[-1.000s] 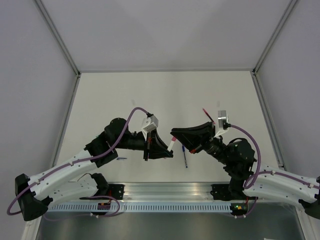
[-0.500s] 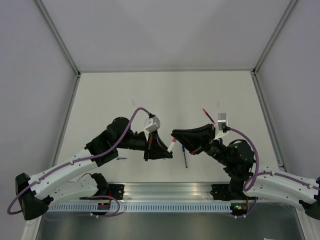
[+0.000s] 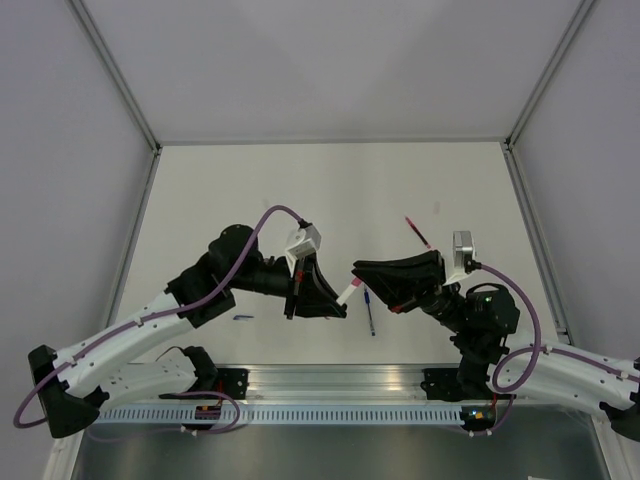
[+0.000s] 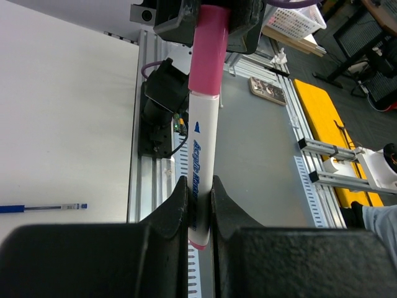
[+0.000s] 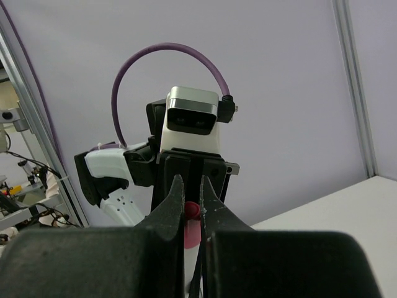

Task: Insert the pens into the pen caps

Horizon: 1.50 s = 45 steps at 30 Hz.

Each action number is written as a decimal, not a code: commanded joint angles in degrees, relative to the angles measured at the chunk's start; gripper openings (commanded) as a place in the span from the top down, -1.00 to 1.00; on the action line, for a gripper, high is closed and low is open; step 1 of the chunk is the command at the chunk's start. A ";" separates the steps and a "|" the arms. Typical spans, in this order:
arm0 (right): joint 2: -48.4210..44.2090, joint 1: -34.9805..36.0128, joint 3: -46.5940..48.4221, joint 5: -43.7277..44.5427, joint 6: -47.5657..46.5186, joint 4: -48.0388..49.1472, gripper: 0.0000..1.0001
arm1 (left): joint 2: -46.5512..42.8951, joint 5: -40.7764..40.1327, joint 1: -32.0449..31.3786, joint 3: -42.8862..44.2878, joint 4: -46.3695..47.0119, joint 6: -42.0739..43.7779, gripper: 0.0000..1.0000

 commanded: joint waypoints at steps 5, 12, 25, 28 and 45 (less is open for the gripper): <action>7.16 5.42 -7.80 -12.59 8.02 -13.15 1.00 | -2.51 -17.34 3.23 7.41 22.40 -1.55 0.95; 10.85 7.79 -8.33 -8.37 12.15 -8.47 1.00 | -2.34 -18.66 3.23 8.02 22.41 -0.67 0.95; 9.80 12.36 -6.92 0.43 3.63 -19.45 1.00 | 0.30 -19.72 3.23 11.63 15.63 1.88 0.95; 10.50 14.38 -6.49 4.01 2.14 -21.54 1.00 | 1.44 -19.37 3.23 12.85 13.89 1.27 0.95; 9.53 14.13 5.89 17.56 -1.20 -33.50 1.00 | 1.00 -22.80 3.49 7.15 6.06 5.57 0.68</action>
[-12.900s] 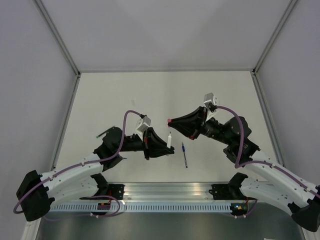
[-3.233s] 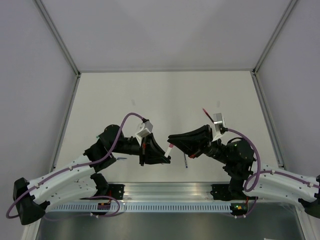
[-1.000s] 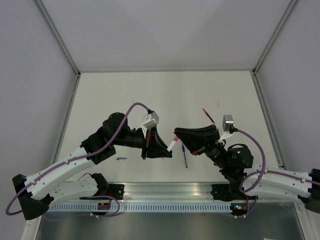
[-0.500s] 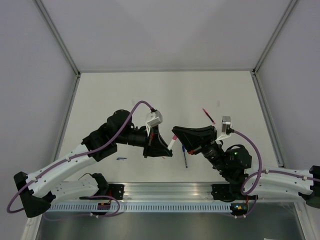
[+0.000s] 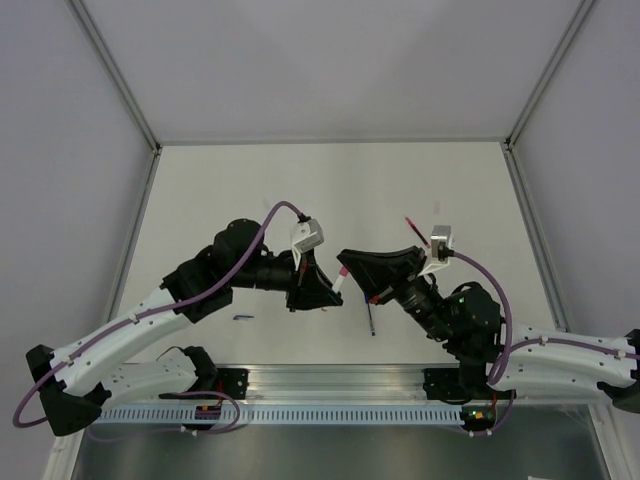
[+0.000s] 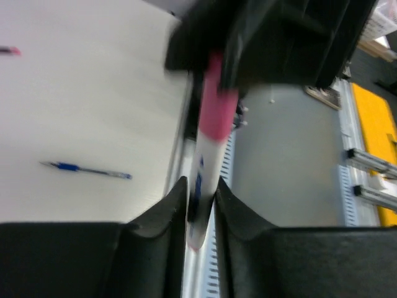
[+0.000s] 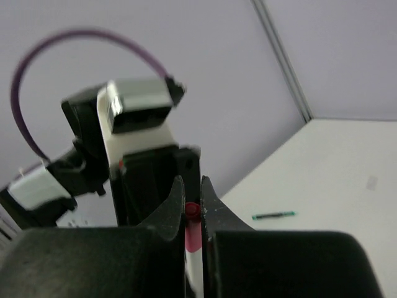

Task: Insert the pens into the pen caps

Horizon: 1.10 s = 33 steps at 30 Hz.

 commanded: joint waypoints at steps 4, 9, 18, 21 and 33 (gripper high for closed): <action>6.15 -3.37 10.30 -8.31 -0.42 -34.35 1.00 | -0.61 -14.32 3.21 -3.41 21.77 -0.57 -0.42; 9.93 -13.65 16.04 -8.57 -0.94 -44.04 1.00 | -2.54 -16.25 3.21 -8.07 17.74 -2.15 -0.99; 20.03 -32.56 12.96 -18.49 0.73 -52.30 1.00 | -1.41 -29.07 3.20 -17.56 17.91 -7.16 -0.99; 24.69 -36.70 12.88 -19.47 -0.33 -55.65 1.00 | 0.26 -38.82 3.20 -18.35 15.88 -7.43 -0.99; 34.98 -40.40 8.04 -18.68 3.10 -52.75 0.99 | 3.60 -55.63 3.29 -24.25 19.13 -5.32 -0.99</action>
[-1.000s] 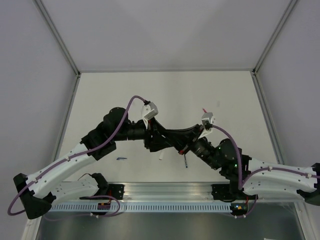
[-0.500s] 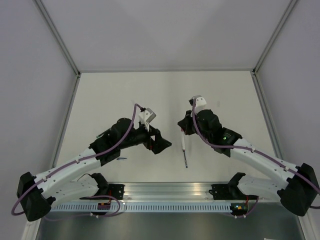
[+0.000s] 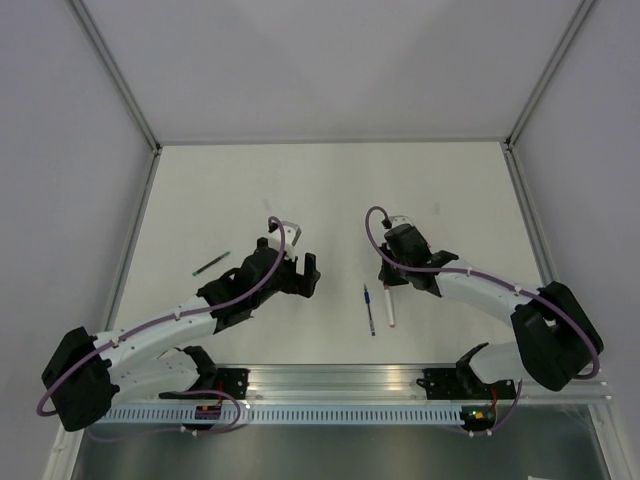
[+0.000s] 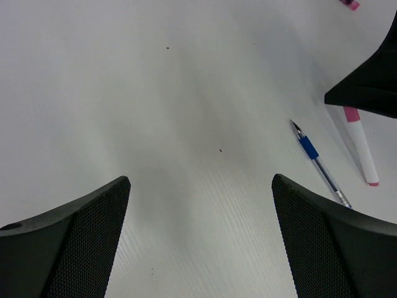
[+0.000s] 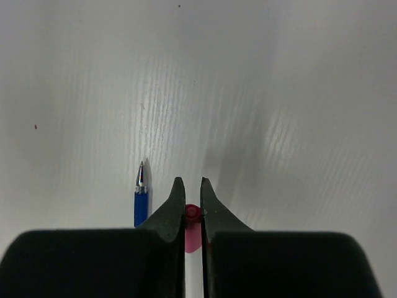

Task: Insert the pens into the pen caps

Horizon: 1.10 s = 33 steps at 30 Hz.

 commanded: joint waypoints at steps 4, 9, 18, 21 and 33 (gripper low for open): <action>2.86 -0.49 0.22 1.44 1.86 1.87 0.64 | -2.17 -7.64 0.10 -0.53 2.08 -0.03 -0.99; 2.60 -1.45 5.48 3.28 0.10 -2.16 0.11 | -4.90 -8.96 0.10 -1.68 2.26 -0.03 -0.99; -3.02 -1.54 8.50 -3.37 -4.21 -6.40 0.11 | -5.61 -11.15 0.10 -1.59 0.07 -2.31 -0.99; -6.53 -1.37 3.42 -9.18 -3.08 -2.55 0.21 | -3.77 -13.62 2.90 1.39 -6.58 -8.97 -0.97; -6.81 9.08 -0.21 -2.70 -1.32 -2.44 0.24 | -3.67 -7.04 10.90 6.94 -15.14 -14.09 -0.96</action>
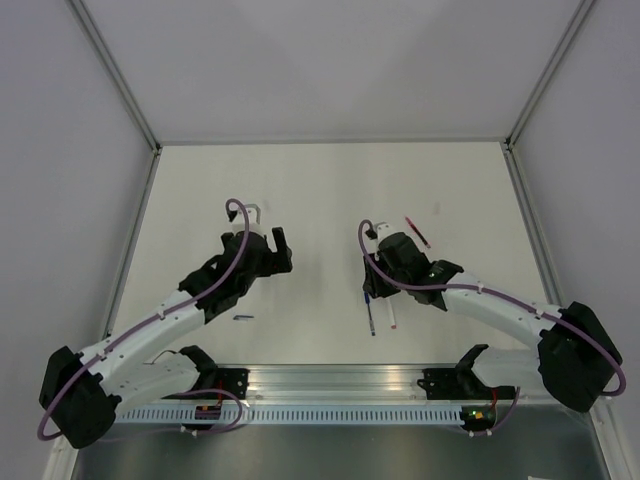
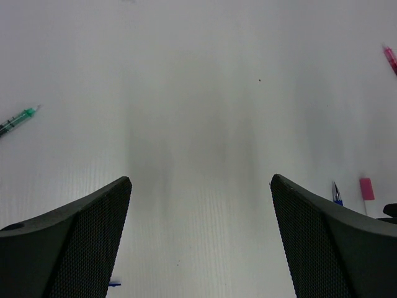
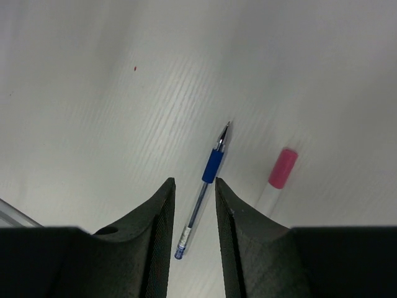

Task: Insert the pens into the pen caps

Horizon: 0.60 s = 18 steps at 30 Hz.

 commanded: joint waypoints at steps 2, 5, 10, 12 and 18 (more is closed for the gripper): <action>0.04 3.45 -0.52 4.72 2.19 0.30 0.24 | -0.55 7.62 4.79 0.62 -3.69 -5.46 -0.95; 0.82 4.16 -1.58 6.57 2.54 -0.32 0.24 | -1.51 13.69 12.96 -2.19 -6.06 -11.26 -0.95; 2.31 5.74 -3.34 5.79 3.59 2.14 0.24 | -1.08 33.35 32.21 -8.87 -6.16 -19.43 -0.89; 4.15 6.44 -2.99 6.22 3.95 1.88 0.25 | 0.06 31.31 34.25 -8.62 -9.12 -20.24 -0.87; 7.24 7.85 -3.69 7.45 5.35 2.93 0.26 | 0.08 23.21 34.25 -7.65 -17.49 -25.50 -0.91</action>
